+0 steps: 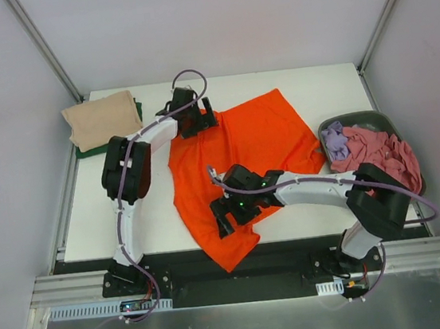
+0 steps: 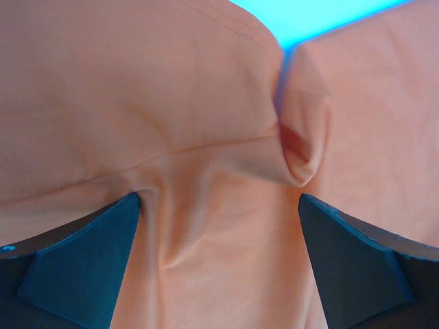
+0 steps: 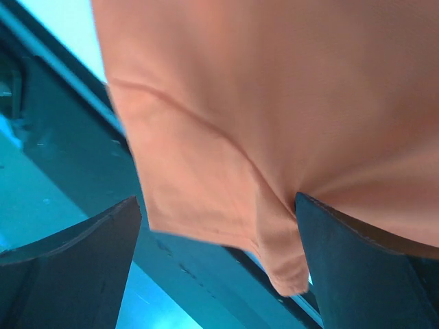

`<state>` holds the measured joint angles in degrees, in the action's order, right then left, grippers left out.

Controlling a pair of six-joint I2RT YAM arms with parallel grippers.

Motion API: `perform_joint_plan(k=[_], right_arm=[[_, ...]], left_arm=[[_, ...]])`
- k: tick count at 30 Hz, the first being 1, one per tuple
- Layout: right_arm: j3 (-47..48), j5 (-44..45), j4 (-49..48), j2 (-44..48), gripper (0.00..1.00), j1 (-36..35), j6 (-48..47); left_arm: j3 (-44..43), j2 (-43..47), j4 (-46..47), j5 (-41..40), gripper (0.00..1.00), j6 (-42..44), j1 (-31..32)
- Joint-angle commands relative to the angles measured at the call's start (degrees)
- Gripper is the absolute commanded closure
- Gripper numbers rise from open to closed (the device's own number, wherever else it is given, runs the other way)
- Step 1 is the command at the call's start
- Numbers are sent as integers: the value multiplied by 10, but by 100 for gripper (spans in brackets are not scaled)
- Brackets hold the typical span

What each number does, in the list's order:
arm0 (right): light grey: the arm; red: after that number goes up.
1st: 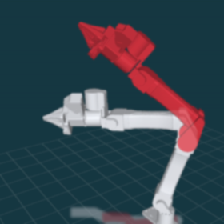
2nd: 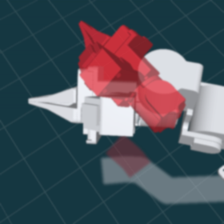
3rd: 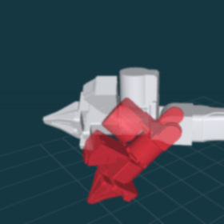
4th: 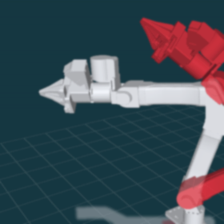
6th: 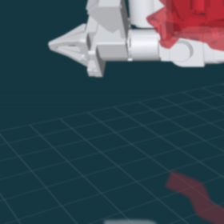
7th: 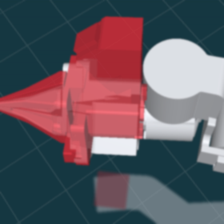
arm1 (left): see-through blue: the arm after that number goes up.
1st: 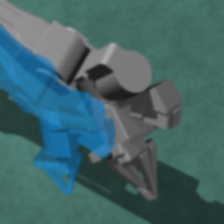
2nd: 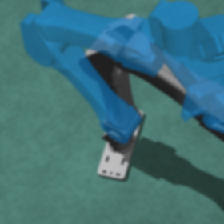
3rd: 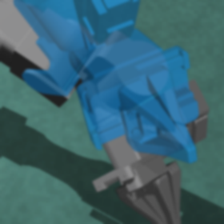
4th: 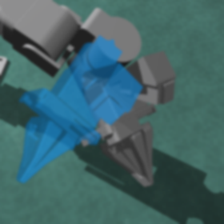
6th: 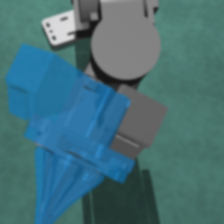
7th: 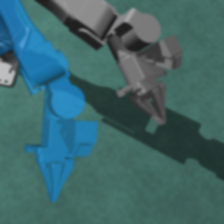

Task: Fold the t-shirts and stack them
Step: Flatten out the tshirt

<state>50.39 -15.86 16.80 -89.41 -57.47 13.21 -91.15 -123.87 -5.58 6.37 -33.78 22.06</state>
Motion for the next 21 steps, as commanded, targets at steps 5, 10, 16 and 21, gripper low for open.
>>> perform_joint_plan(k=[5,10,16,21], right_arm=[[90,85,49,44,4,-4,-34],[39,150,88,116,4,87,-25],[8,185,83,101,4,216,-58],[42,177,68,20,4,261,-66]], left_arm=[[-15,102,-128,-158,1,86,0],[126,231,-138,-133,1,51,3],[300,333,-45,-11,1,11,71],[347,318,-13,-17,1,-15,89]])
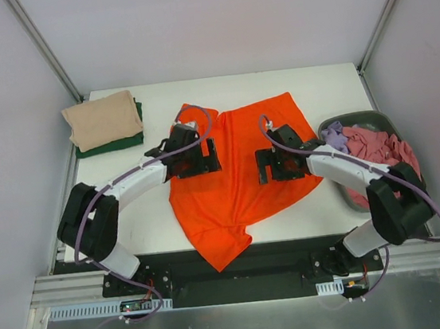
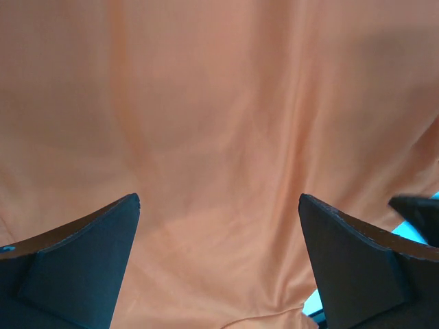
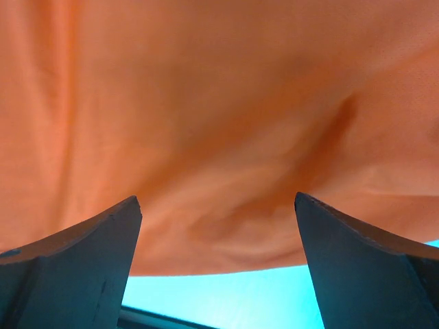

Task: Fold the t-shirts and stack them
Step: Flatten out the tshirt

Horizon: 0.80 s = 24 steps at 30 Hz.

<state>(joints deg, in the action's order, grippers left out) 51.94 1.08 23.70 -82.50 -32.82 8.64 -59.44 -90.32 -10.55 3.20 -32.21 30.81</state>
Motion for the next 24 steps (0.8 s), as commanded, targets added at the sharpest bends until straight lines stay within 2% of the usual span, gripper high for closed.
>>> perform_joint_plan(k=[1,6,8,14,18,20,24], right_arm=[[32,5,-1,-63,4,15,-21],[11,-56,-30,-86,4,7,31],[4,-53,-24,-86,4,-7,49],[13,-49,-18,-90,4,-76,117],[49,-83,-28,-108,4,-116,149],[59,-77,-24,-101,4,-118,157],[64,8,27,-24,4,-117,139]], left_arm=[[32,-26,36,6,1,-30,-2],[17,-76,35,-4,1,-32,-34],[0,-102,28,12,1,-37,-56],[-79,-170,-42,-49,1,-15,-95],[-143,-212,-89,-58,1,-4,-141],[-167,-219,-104,-52,1,0,-154],[-158,-189,-115,-63,1,11,-159]])
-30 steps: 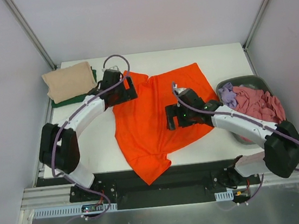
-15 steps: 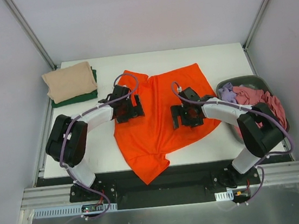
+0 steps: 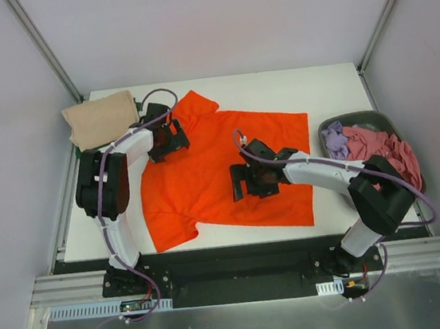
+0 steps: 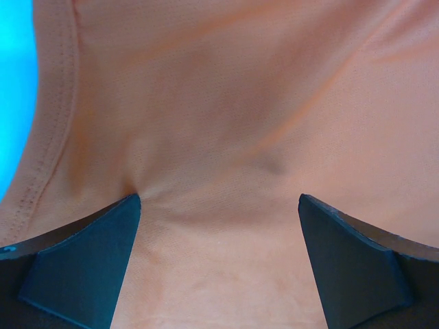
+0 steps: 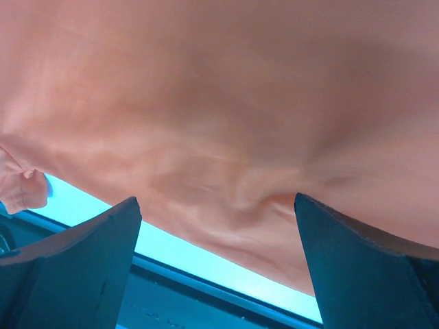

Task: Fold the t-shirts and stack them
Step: Flatten out the tshirt

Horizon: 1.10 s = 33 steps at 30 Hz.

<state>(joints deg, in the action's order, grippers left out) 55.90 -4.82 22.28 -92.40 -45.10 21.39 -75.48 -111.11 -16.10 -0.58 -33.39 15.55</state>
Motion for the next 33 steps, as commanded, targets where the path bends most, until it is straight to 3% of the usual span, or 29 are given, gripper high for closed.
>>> perform_joint_plan(k=[1,7,17,33], right_arm=[[19,81,43,98,4,13,1],[-24,55,22,150,4,144,-84],[129,8,43,-71,4,267,-144],[291,-36,78,-248,4,375,-123]], left_arm=[[12,27,-60,-18,1,23,-6],[84,66,-48,18,1,17,-5],[71,57,-39,25,1,18,-5],[-56,-33,-39,39,1,25,-6]])
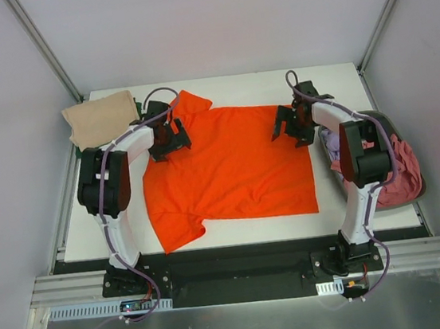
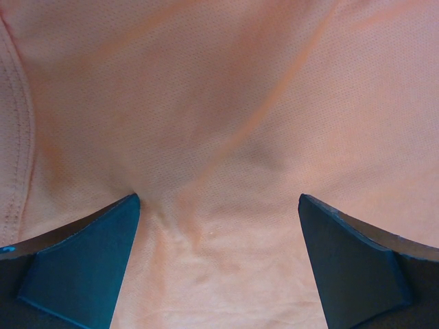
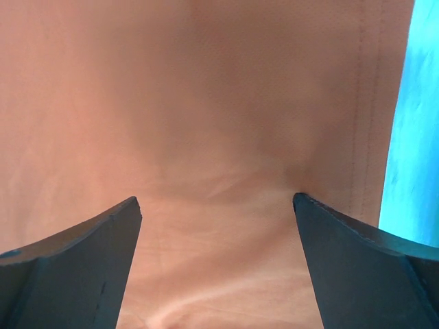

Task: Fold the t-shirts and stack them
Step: Flatten out the tshirt

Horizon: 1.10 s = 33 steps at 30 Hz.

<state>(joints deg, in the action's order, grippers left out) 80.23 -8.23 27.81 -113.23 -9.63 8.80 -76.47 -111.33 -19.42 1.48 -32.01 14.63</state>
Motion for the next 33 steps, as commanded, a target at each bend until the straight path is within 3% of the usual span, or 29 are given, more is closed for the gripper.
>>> perform_joint_plan(k=[1,8,14,18,25,30,33], right_arm=[[64,4,25,-51,4,24,5],[193,1,58,-111,4,46,-21],[194,7,74,-16,4,31,-52],[58,58,51,131,4,-7,-62],[-271,37,-49,393,4,-17,22],[-371,8,-45,512,4,-17,34],[-392,8,-41,559,4,-17,41]], left_arm=[[-59,-38,-5,19,1,14,3],[-151,-86,-13,47,1,43,3],[-151,-1,-15,63,1,52,3],[-37,119,-16,56,1,41,8],[280,372,-13,32,1,-21,57],[413,532,-22,42,3,-84,113],[469,595,-26,46,10,-115,135]])
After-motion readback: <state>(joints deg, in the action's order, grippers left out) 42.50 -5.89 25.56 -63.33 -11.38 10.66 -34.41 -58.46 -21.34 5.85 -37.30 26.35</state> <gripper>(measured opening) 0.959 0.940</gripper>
